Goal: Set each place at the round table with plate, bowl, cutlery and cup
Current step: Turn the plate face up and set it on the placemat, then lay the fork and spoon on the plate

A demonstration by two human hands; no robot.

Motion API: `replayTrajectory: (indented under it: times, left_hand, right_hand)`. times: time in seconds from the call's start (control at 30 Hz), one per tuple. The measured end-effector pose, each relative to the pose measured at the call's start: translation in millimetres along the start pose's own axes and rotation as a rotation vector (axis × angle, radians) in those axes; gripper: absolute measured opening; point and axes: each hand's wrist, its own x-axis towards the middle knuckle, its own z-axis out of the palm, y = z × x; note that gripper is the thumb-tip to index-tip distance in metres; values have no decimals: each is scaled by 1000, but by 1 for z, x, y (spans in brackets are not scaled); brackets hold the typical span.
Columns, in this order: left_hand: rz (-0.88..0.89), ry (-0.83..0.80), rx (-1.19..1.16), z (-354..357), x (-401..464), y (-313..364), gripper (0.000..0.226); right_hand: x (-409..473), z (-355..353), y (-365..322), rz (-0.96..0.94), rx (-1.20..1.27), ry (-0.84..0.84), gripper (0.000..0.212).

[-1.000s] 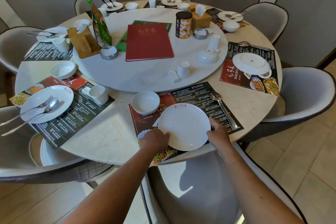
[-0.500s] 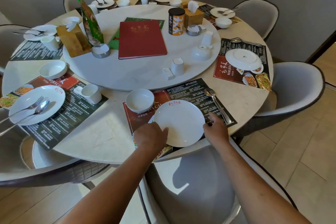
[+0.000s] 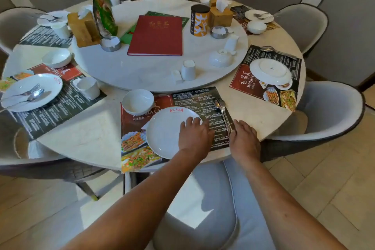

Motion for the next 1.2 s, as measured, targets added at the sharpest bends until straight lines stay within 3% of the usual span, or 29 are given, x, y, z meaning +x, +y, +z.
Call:
replayTrajectory:
  times: [0.27,0.37,0.57,0.87,1.07,1.2]
  left_hand:
    - [-101,5,95,22,35,76,26]
    - [-172,18,58,26,47,93,31]
    - [-321,-17,-2,30,66,111,23]
    - [-456,-13,-142,23,69,114,15]
    - [-628,129,-481,7,43,96,11]
    - [-733,220,-672,-1,1,72,7]
  right_hand:
    - [30,-12,62,-209,-159,-186,46]
    - [35,-14,73,-282,-205,-200,47]
    - [36,-10,83,-326,-244,-225,61]
    - [40,-23,82,-360,-264,-306,65]
    - [40,-38,71,-308,-159,-398,51]
    - [20,-25,47,-408,-82,-261,41]
